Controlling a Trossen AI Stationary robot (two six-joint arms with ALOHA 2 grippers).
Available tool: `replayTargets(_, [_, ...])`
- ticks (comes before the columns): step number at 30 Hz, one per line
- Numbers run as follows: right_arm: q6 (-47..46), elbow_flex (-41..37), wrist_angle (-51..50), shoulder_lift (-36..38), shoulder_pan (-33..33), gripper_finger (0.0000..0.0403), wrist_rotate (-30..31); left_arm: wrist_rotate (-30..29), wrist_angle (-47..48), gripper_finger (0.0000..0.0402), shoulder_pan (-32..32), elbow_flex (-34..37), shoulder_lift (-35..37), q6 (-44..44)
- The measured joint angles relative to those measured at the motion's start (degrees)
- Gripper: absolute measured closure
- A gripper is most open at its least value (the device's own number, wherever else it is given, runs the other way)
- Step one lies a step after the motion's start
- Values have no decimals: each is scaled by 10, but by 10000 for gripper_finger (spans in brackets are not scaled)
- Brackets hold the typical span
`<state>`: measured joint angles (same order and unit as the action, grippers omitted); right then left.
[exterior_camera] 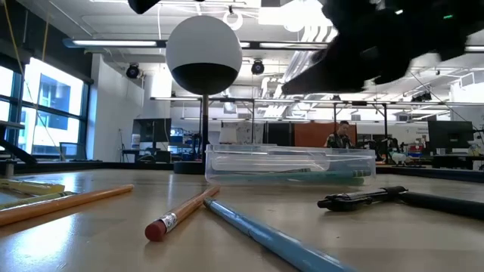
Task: Pick & place school supplies into a supply box
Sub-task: Put the right light green crayon into the transparent supply box, then put the black transparent pen into the transparent supply box
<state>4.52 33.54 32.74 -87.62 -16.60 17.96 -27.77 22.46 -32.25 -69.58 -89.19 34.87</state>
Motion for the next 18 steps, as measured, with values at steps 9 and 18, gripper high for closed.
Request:
replayTargets(9, [33, 83, 18, -160, 32, 359, -45, 0, 0, 229, 0, 0, 0, 0])
replayTargets(18, [46, 92, 21, -158, 33, 310, -14, 0, 0, 229, 0, 0, 0, 0])
